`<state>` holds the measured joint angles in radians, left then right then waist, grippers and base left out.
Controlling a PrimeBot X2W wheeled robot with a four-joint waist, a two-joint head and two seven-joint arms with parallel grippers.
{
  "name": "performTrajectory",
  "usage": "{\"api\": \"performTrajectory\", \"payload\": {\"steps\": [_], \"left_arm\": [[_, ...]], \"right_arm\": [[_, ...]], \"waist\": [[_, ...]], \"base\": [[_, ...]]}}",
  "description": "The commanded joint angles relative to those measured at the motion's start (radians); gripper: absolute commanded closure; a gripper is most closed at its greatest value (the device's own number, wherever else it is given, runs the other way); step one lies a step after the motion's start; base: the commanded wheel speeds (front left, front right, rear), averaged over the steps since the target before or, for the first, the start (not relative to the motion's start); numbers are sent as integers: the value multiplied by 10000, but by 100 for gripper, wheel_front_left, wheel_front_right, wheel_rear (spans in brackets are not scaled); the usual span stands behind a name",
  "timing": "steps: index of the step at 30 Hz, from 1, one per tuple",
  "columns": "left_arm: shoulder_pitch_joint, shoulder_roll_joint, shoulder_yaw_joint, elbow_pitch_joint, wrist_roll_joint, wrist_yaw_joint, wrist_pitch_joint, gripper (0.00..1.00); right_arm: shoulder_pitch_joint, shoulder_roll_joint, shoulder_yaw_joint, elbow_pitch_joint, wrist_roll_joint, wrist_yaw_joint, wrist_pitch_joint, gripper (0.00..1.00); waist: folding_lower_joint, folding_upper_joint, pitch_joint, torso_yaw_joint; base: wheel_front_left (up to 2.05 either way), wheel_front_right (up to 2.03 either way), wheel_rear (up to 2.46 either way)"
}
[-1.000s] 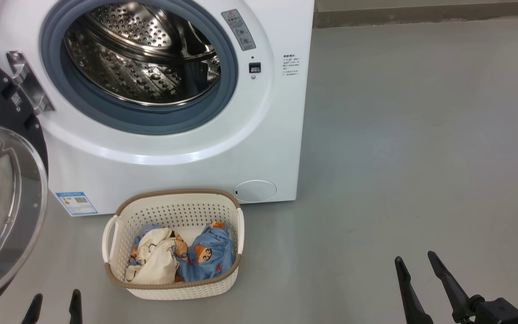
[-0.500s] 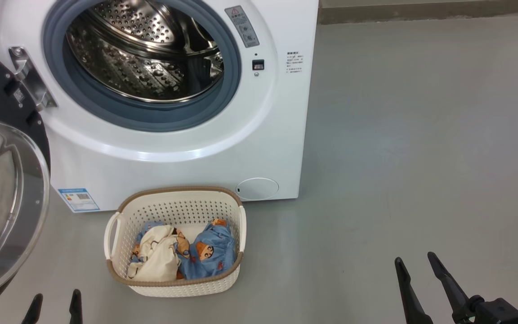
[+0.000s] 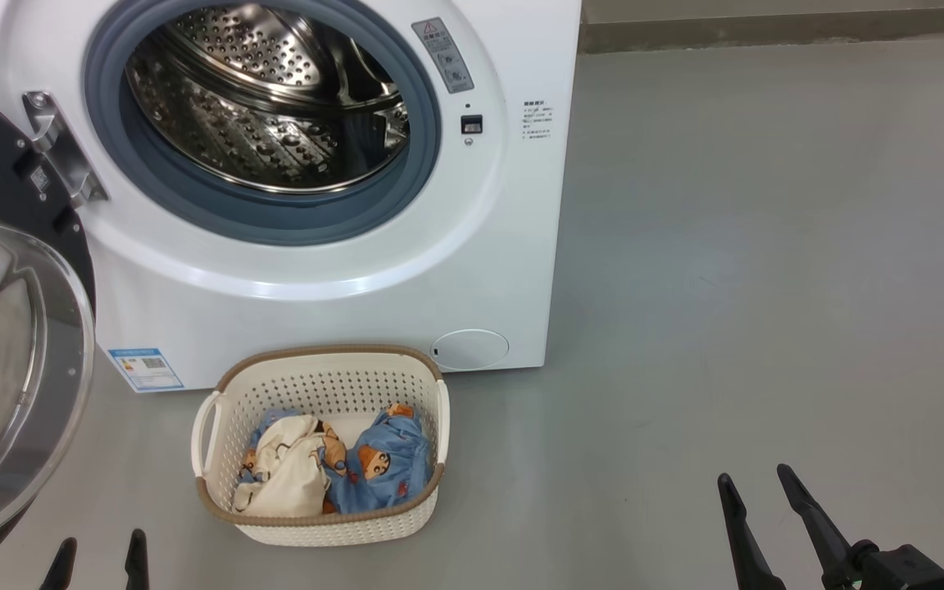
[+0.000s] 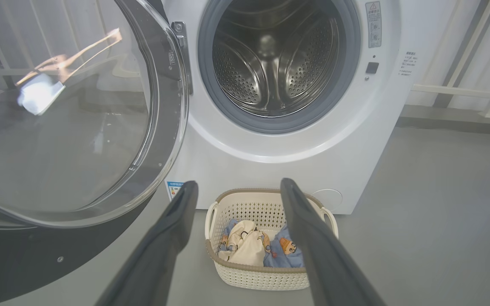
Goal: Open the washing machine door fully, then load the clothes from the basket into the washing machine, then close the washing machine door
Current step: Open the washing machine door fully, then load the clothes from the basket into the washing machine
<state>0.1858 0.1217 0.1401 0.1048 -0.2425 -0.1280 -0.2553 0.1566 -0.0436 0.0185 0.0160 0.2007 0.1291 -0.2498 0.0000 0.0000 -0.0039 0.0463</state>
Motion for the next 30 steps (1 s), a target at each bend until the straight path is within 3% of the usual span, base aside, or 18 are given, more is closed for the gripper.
{"api": "performTrajectory", "payload": {"steps": [1,16,30], "left_arm": [[-392,99,387,-175,124,-14,-65,0],[-538,161,412,119,134,-20,-65,0],[-720,19,843,-43,125,78,-65,0]], "right_arm": [[-414,-66,251,-216,64,16,-120,0],[-466,-66,275,-212,88,16,-120,0],[-470,-66,294,-265,101,16,-120,0]], "waist": [[0,0,-2,-3],[0,0,98,51],[0,0,205,147]], "base": [[0,0,0],[23,-23,0],[170,-170,0]]}}
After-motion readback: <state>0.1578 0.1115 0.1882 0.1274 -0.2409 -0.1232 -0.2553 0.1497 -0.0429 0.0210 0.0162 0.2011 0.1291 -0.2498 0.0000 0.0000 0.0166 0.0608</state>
